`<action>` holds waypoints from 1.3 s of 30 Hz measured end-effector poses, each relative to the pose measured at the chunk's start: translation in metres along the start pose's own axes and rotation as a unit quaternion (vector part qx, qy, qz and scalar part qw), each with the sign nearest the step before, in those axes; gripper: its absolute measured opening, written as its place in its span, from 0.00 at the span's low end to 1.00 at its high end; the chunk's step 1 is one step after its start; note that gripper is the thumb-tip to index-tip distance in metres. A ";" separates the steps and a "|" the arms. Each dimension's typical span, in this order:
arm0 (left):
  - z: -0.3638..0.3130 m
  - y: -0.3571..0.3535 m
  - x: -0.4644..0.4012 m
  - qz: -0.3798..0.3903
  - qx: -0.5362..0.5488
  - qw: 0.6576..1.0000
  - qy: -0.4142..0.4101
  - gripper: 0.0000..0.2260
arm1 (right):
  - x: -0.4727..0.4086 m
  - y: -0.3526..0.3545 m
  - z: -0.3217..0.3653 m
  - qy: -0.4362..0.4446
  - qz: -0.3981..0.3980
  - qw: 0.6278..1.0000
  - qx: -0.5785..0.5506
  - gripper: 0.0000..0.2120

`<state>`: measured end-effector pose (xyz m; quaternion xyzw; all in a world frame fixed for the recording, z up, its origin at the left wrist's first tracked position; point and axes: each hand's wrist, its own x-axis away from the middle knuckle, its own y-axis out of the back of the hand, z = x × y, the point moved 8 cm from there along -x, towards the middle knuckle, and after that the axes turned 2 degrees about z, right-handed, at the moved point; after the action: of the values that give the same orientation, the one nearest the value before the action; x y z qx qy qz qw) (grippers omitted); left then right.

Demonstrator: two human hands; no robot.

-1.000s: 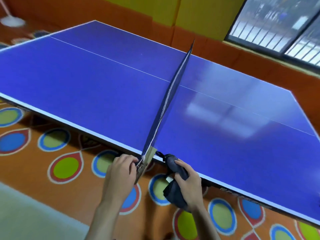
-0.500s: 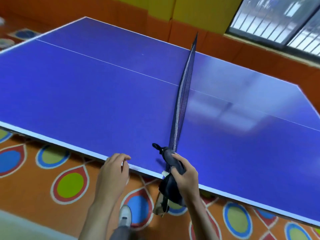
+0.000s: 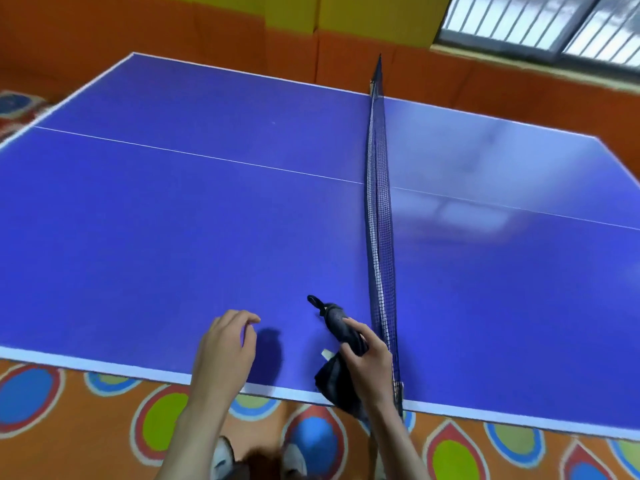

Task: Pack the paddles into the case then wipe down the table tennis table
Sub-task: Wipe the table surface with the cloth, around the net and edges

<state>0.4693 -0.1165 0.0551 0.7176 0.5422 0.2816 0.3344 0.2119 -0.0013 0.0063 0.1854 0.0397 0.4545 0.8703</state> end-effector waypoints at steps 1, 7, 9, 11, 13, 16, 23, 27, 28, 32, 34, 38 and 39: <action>0.007 0.002 -0.011 0.008 0.003 1.000 -0.003 0.08 | -0.003 -0.009 0.000 -0.014 -0.010 1.000 0.000 0.23; 0.045 0.006 -0.061 0.050 0.017 0.999 -0.015 0.08 | -0.007 -0.051 0.003 -0.048 -0.030 0.998 0.036 0.21; 0.059 0.007 -0.083 0.060 0.027 0.998 -0.013 0.08 | -0.010 -0.063 0.003 -0.053 -0.042 0.996 0.050 0.21; 0.066 0.006 -0.102 0.072 0.031 0.997 -0.019 0.09 | -0.017 -0.070 0.001 -0.062 -0.056 0.995 0.058 0.22; 0.067 0.003 -0.118 0.085 0.032 0.995 -0.030 0.09 | -0.026 -0.073 -0.001 -0.065 -0.067 0.993 0.075 0.21; 0.065 -0.004 -0.140 0.090 0.031 0.995 -0.040 0.09 | -0.047 -0.075 -0.008 -0.079 -0.072 0.990 0.089 0.21; 0.063 -0.052 -0.209 0.105 0.073 0.992 0.004 0.10 | -0.131 -0.081 -0.029 -0.085 -0.118 0.987 0.074 0.24; 0.058 -0.083 -0.258 0.076 0.133 0.986 0.067 0.12 | -0.187 -0.096 -0.052 -0.066 -0.122 0.988 0.064 0.26; 0.053 -0.093 -0.270 0.075 0.129 0.987 0.067 0.12 | -0.203 -0.100 -0.059 -0.055 -0.117 0.989 0.076 0.26; 0.028 -0.138 -0.314 0.057 0.103 0.991 0.056 0.19 | -0.265 -0.114 -0.096 -0.017 -0.074 0.986 0.148 0.27; 0.011 -0.165 -0.329 0.056 0.059 0.997 0.016 0.22 | -0.287 -0.120 -0.113 0.005 -0.038 0.979 0.200 0.27; -0.002 -0.226 -0.357 0.066 -0.078 0.991 -0.088 0.22 | -0.327 -0.103 -0.125 0.075 -0.074 0.947 0.303 0.23; 0.001 -0.238 -0.366 0.061 -0.103 0.987 -0.102 0.21 | -0.337 -0.095 -0.127 0.073 -0.092 0.941 0.319 0.23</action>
<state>0.2370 -0.4258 -0.1475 0.7359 0.4284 0.2810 0.4427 0.0588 -0.2852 -0.1786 0.4151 0.2627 0.3481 0.7985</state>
